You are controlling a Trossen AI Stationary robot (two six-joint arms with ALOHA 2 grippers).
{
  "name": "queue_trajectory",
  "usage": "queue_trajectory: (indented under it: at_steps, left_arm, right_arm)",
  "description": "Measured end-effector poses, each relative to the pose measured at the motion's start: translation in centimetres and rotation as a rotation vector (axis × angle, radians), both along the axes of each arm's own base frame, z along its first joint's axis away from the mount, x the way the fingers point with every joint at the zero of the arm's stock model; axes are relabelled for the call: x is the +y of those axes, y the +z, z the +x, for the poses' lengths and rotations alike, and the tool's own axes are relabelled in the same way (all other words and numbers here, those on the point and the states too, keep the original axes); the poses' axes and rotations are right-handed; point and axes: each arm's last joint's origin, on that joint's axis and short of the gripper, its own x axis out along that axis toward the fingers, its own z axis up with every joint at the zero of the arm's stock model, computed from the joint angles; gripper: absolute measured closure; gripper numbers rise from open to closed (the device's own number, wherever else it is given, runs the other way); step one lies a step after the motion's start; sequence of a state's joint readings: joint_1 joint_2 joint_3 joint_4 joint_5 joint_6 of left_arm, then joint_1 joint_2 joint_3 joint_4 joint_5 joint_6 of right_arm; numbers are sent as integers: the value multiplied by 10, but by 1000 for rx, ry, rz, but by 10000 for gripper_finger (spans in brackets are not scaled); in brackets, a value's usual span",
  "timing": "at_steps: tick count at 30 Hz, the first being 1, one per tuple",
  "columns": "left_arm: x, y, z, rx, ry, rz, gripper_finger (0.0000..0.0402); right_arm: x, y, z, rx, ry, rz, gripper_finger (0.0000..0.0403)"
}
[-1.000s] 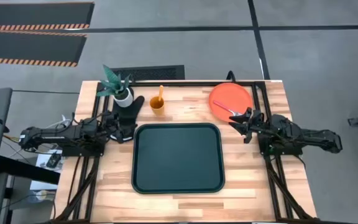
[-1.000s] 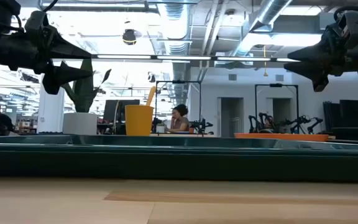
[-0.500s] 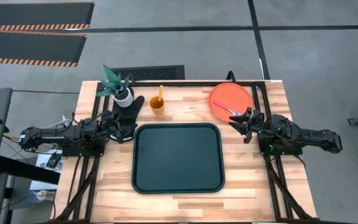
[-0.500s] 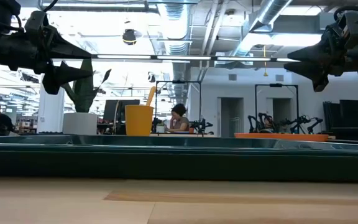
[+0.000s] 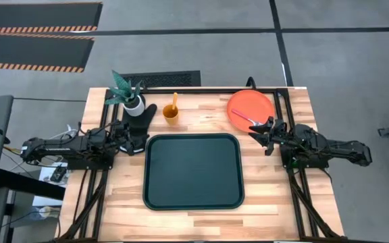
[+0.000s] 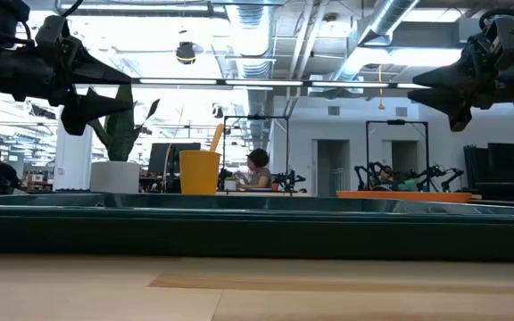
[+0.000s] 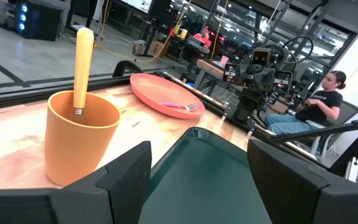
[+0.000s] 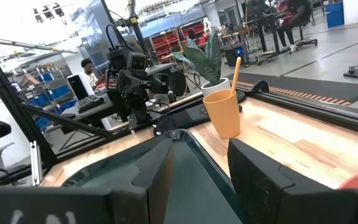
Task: Pick and place plate/cup/fork/spoon on tray
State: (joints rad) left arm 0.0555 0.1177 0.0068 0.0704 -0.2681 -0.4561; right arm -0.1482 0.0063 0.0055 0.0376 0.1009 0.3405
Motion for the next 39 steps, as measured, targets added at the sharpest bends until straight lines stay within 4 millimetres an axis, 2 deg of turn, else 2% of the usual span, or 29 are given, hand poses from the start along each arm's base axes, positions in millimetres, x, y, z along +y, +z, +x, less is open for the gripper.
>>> queue_trajectory:
  at_steps: [10, 16, 24, 33, 35, 39]
  left_arm:
    - [0, 0, 0, -1, 0, -4, 150]
    - [0, 0, 0, -42, 5, -123, 150]
    - [0, 0, 0, -44, 19, -125, 150]
    - [3, 1, -1, -103, 124, -226, 150]
    - [4, 2, -1, -143, 149, -278, 150]
    - [4, 25, -4, -425, 119, -420, 150]
  right_arm:
    - [0, 0, 0, -1, 0, 0, 223]
    - [0, 0, 0, 0, 0, 0, 223]
    - [0, 0, 0, 0, 0, 0, 223]
    - [-2, 1, 0, -12, -22, -2, 223]
    - [-2, 2, -1, -20, -34, -3, 223]
    - [-3, 6, -1, -70, -41, 38, 223]
